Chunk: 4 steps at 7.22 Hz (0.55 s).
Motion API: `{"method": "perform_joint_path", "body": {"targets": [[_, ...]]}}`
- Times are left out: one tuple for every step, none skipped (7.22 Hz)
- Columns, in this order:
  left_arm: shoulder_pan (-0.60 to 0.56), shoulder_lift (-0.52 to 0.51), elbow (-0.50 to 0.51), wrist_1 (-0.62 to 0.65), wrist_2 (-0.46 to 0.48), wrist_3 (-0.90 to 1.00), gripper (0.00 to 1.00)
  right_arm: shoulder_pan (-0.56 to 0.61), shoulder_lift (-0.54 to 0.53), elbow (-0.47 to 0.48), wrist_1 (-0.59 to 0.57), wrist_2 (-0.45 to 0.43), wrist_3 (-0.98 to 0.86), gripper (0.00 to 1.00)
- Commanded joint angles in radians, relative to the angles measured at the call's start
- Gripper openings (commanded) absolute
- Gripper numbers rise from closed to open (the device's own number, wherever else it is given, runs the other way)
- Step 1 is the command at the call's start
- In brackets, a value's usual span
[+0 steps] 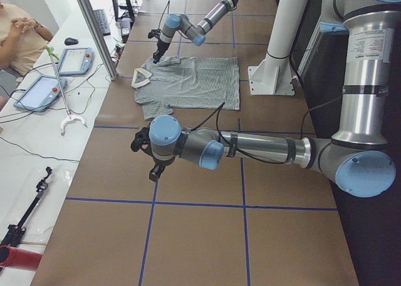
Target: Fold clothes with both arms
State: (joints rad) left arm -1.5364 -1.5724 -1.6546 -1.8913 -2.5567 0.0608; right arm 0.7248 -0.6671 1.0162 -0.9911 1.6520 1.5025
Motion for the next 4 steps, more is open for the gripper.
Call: {"method": "perform_joint_path", "body": {"targets": [[0.073, -0.062, 0.012, -0.128, -0.050, -0.286, 1.00, -0.005, -0.035, 0.085, 0.000, 0.009, -0.005, 1.00], [0.146, -0.119, 0.013, -0.167, -0.043, -0.453, 0.99, 0.002, -0.066, 0.158, 0.000, 0.024, 0.001, 1.00], [0.223, -0.194, 0.024, -0.169, -0.043, -0.608, 0.99, 0.013, -0.172, 0.289, 0.002, 0.082, -0.007, 1.00], [0.314, -0.298, 0.050, -0.169, -0.005, -0.748, 0.99, 0.040, -0.269, 0.388, 0.003, 0.139, -0.036, 1.00]]}}
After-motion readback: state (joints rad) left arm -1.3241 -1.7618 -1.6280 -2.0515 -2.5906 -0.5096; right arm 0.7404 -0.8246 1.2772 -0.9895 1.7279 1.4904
